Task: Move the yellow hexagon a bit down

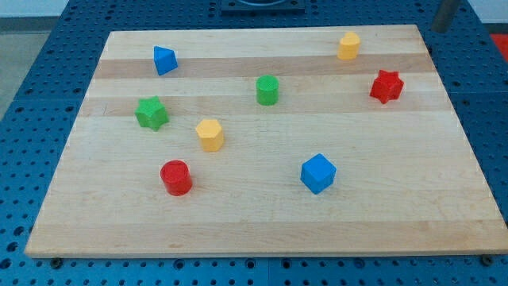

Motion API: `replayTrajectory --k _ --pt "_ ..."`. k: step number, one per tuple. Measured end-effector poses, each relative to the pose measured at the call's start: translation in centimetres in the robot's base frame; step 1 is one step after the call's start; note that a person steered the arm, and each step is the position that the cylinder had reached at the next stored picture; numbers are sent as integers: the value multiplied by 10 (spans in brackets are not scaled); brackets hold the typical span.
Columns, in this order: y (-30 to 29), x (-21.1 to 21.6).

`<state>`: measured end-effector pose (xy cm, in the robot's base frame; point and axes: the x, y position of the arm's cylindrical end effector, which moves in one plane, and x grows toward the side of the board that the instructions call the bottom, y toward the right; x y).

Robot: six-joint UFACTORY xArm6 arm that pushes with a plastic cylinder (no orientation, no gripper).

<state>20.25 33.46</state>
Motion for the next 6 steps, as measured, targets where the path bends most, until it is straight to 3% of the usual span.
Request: replayTrajectory --k 1,3,6 --pt "-3 0" --pt "-99 3" --pt "-119 25"
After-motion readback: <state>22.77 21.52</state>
